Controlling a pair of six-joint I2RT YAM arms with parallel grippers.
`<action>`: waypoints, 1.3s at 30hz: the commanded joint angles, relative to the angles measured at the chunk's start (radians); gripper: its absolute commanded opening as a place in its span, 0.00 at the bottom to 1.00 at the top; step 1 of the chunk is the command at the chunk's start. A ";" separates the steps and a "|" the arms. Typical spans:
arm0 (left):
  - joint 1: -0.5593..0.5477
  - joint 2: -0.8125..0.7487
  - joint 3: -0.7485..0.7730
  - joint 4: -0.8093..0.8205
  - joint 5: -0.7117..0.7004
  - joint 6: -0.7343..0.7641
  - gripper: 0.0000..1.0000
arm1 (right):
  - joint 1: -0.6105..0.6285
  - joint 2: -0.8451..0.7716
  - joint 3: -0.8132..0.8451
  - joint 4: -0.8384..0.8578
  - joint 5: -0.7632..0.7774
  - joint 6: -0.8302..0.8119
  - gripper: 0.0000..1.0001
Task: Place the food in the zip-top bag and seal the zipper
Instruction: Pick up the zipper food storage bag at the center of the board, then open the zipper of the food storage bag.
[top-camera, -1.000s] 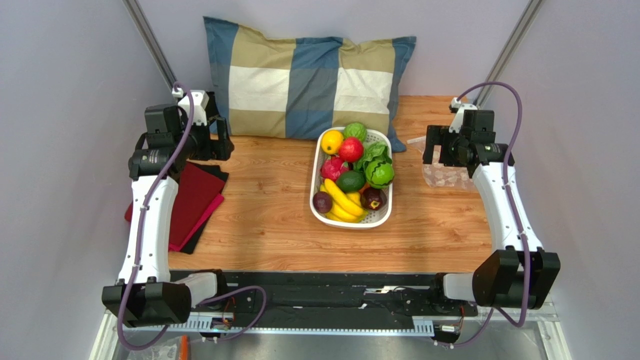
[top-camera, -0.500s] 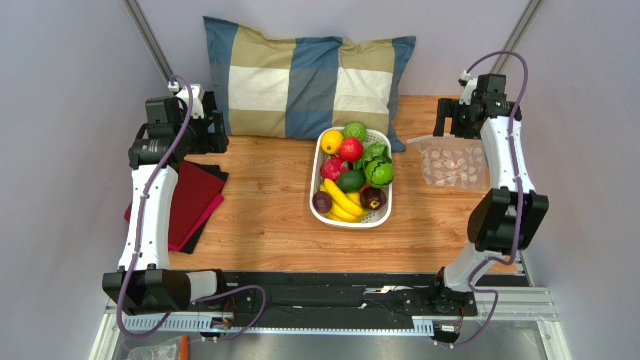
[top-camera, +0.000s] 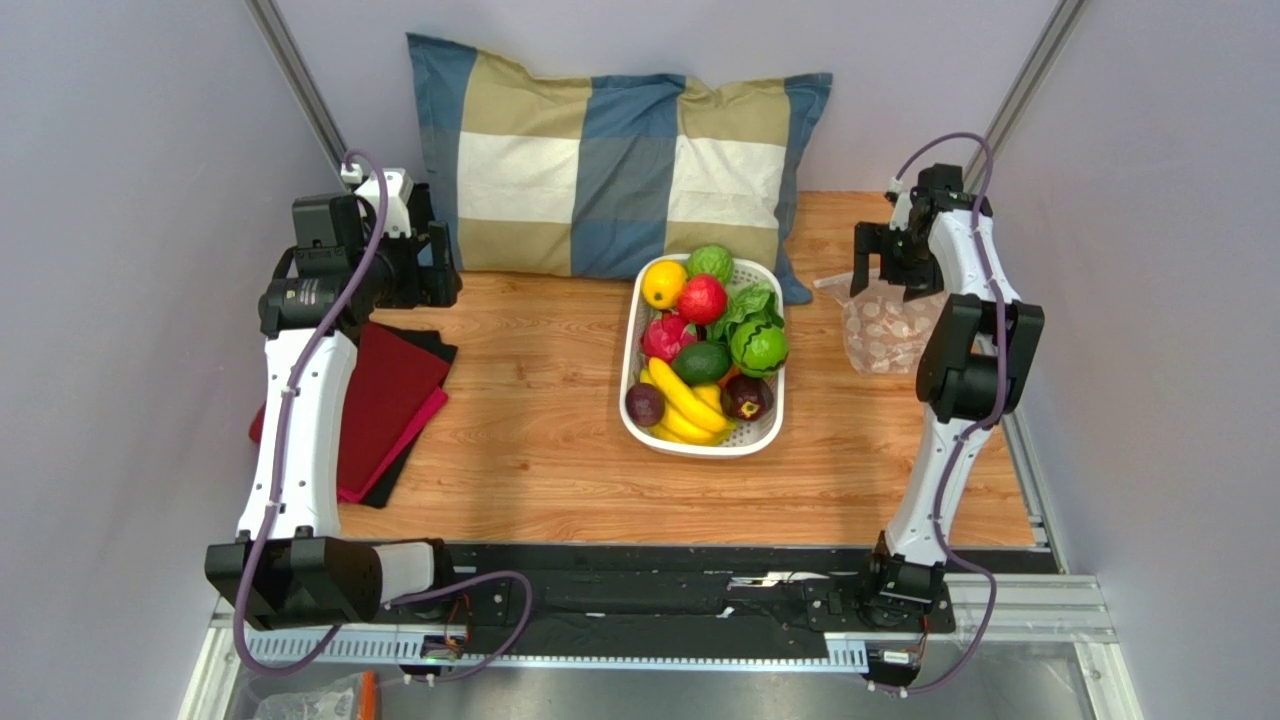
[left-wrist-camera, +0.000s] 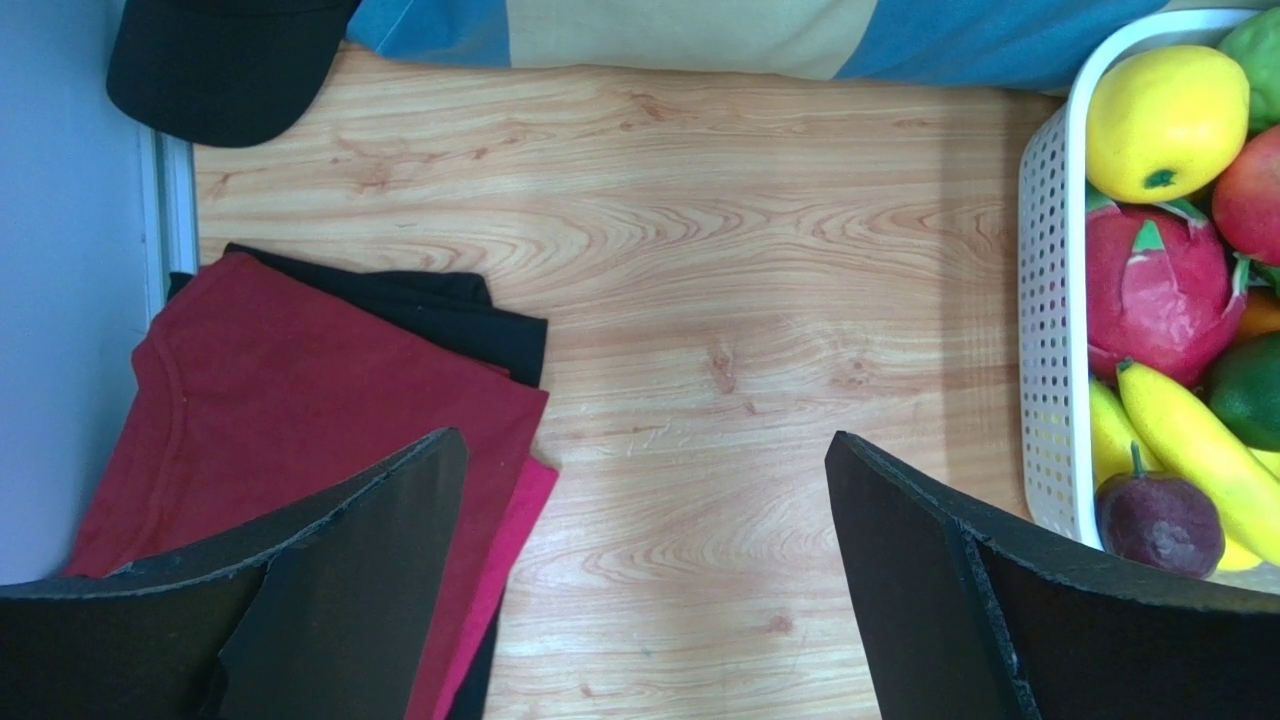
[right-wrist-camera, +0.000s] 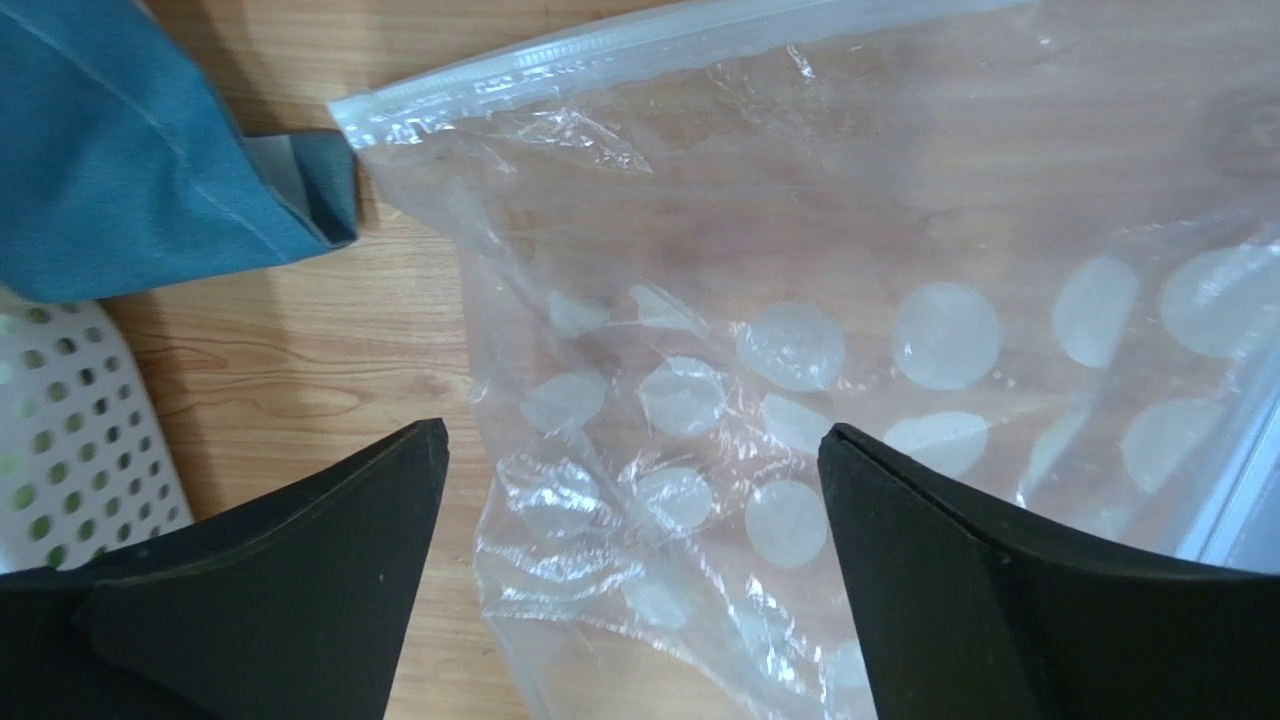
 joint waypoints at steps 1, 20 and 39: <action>-0.002 0.008 -0.010 0.039 0.022 0.016 0.99 | -0.001 0.050 0.050 -0.005 0.008 -0.042 0.93; -0.208 0.123 0.190 0.074 0.206 0.089 0.93 | -0.061 -0.417 -0.200 0.019 -0.314 -0.436 0.00; -0.529 0.332 0.426 0.402 0.617 -0.458 0.83 | 0.005 -1.370 -0.924 0.635 -0.760 -0.729 0.00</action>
